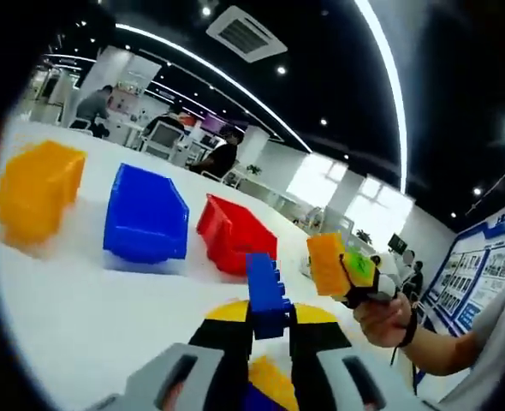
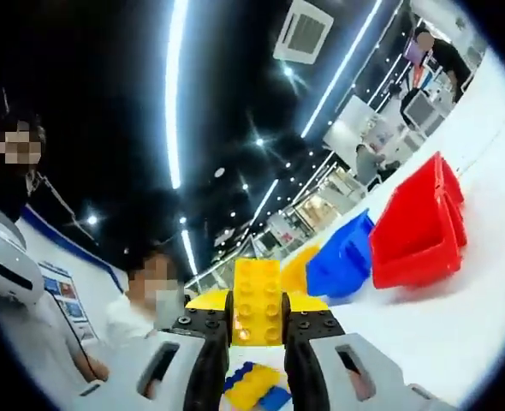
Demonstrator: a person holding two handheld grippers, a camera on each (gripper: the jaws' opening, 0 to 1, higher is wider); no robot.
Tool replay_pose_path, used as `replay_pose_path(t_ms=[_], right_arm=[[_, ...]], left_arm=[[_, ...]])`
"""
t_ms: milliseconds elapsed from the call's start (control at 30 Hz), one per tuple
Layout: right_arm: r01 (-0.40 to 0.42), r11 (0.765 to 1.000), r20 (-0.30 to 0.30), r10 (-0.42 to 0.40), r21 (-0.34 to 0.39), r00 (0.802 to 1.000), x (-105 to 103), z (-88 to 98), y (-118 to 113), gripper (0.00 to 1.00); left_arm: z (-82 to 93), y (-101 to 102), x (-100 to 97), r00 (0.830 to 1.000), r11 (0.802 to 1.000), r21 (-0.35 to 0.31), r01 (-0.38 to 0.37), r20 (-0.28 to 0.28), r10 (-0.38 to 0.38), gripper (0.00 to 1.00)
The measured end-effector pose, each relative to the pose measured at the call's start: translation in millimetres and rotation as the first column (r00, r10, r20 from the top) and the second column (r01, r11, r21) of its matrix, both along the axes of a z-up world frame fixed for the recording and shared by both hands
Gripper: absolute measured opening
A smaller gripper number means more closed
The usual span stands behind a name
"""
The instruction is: Take apart the toy blocks one by one and place each separated block into its matching bin, sorting the blocks by their type until all the connected pieces are disassembled and separated into the correct bins
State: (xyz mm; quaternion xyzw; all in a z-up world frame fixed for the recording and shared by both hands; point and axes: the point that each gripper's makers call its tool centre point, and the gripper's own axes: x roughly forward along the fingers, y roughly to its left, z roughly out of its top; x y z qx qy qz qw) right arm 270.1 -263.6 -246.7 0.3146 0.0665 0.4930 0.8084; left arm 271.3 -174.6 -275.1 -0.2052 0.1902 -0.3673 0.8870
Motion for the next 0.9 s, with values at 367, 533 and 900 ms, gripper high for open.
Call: replay_pose_path(t_ms=[367,533,900], right_arm=[[-0.010,0.987,0.031,0.015,-0.162,0.999,-26,-27.3,8,0.23],[-0.007,0.984,0.037,0.014,-0.181,0.999,-33,-29.6,6,0.23],[0.032,0.984,0.034,-0.026,-0.177,0.999,-25,-28.5,-7,0.23]], left_arm=[[26.9,31,90.6,0.978,0.980,-0.013,-0.198,0.069,0.198,0.18],[24.5,32,139.5,0.968,0.970,0.022,-0.242,0.080,0.240,0.18],[1.3,44,155.3,0.957,0.956,0.041,-0.290,0.040,0.289,0.65]])
